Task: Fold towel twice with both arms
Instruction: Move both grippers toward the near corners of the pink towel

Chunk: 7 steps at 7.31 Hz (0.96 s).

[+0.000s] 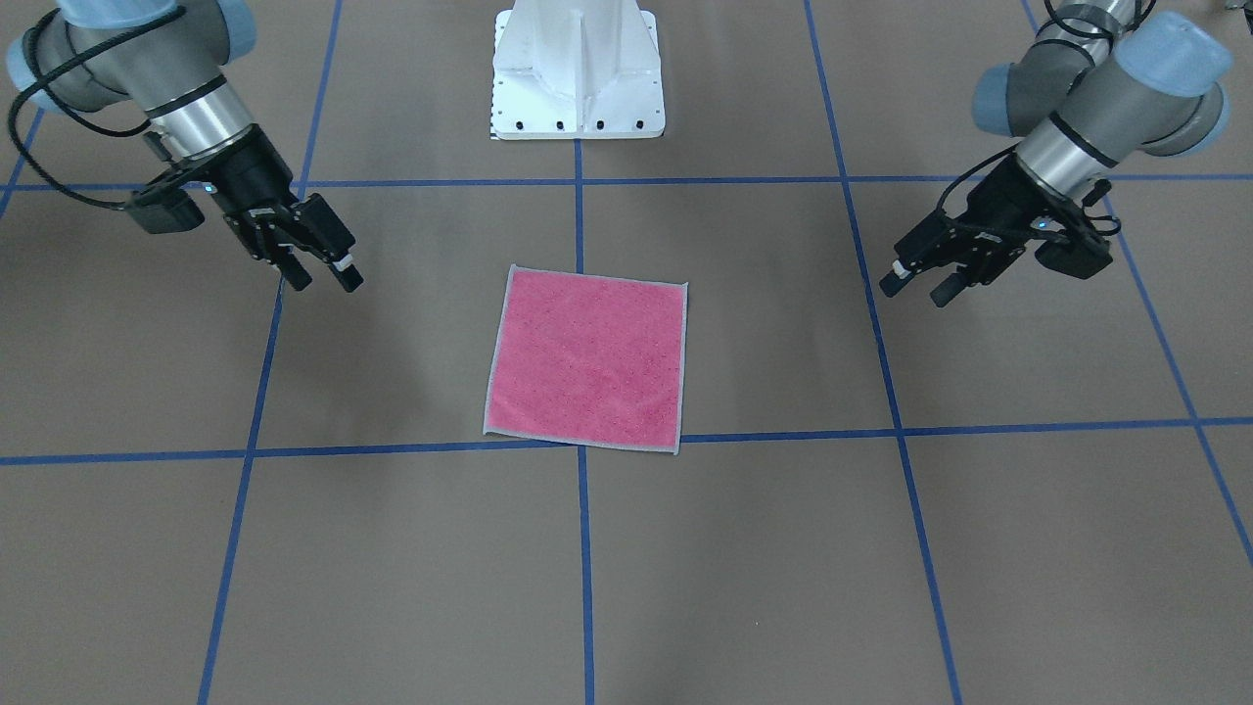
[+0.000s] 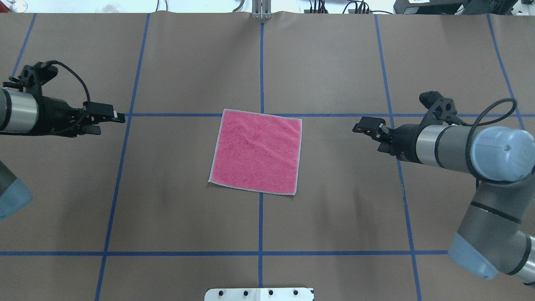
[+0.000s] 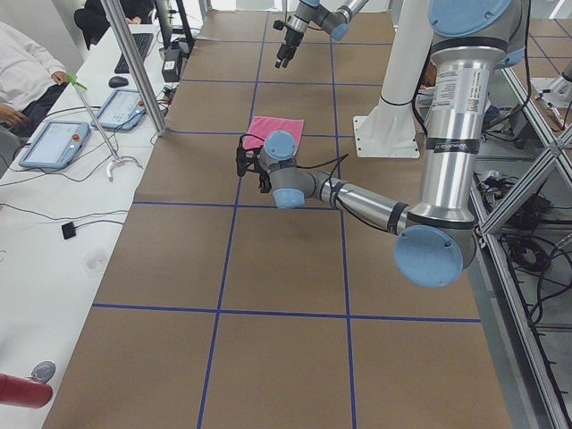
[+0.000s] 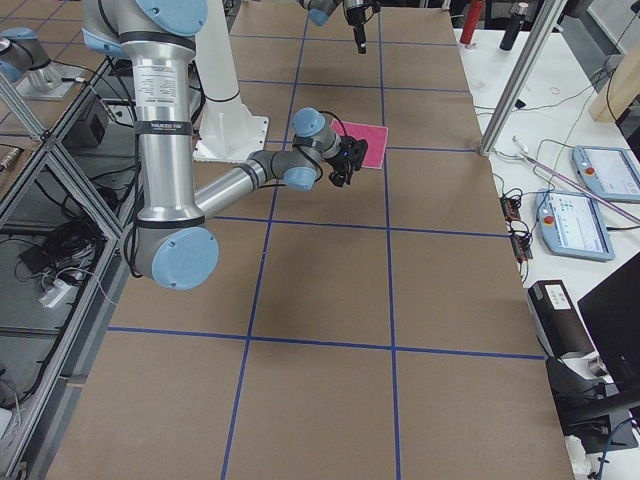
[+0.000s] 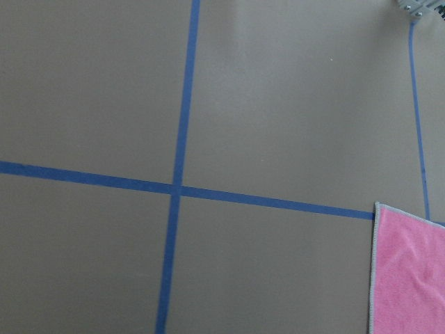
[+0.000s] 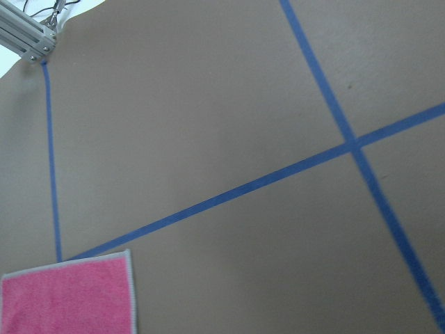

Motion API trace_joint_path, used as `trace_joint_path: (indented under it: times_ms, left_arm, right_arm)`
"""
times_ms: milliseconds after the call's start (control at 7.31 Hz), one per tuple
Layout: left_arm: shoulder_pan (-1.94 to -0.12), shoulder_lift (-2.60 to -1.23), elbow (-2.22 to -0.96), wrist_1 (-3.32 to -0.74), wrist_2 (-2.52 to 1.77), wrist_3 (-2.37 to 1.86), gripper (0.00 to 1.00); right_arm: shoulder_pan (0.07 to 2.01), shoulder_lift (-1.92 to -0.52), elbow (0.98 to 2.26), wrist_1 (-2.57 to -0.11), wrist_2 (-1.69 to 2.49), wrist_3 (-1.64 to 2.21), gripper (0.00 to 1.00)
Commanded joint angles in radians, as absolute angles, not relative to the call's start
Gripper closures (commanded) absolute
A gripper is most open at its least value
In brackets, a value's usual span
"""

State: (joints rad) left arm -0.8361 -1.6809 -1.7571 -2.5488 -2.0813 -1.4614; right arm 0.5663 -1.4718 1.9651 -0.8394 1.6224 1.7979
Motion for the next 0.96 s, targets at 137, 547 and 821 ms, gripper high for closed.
trace_joint_path:
  times_ms: [137, 547, 821]
  left_arm:
    - [-0.636, -1.775, -1.746, -2.551, -1.854, -1.610, 0.00]
    - [-0.540, -1.860, -1.695, -2.543, -1.741, -1.710, 0.00]
    - [-0.474, -1.871, -1.687, -2.543, -1.652, -1.726, 0.01]
  right_arm:
    - [0.439, -1.411, 1.956, -0.847, 1.483, 2.030, 0.01]
    - [0.307, -1.304, 1.847, -0.851, 1.304, 2.195, 0.02]
    - [0.261, -1.286, 1.842, -0.923, 1.231, 2.200, 0.02]
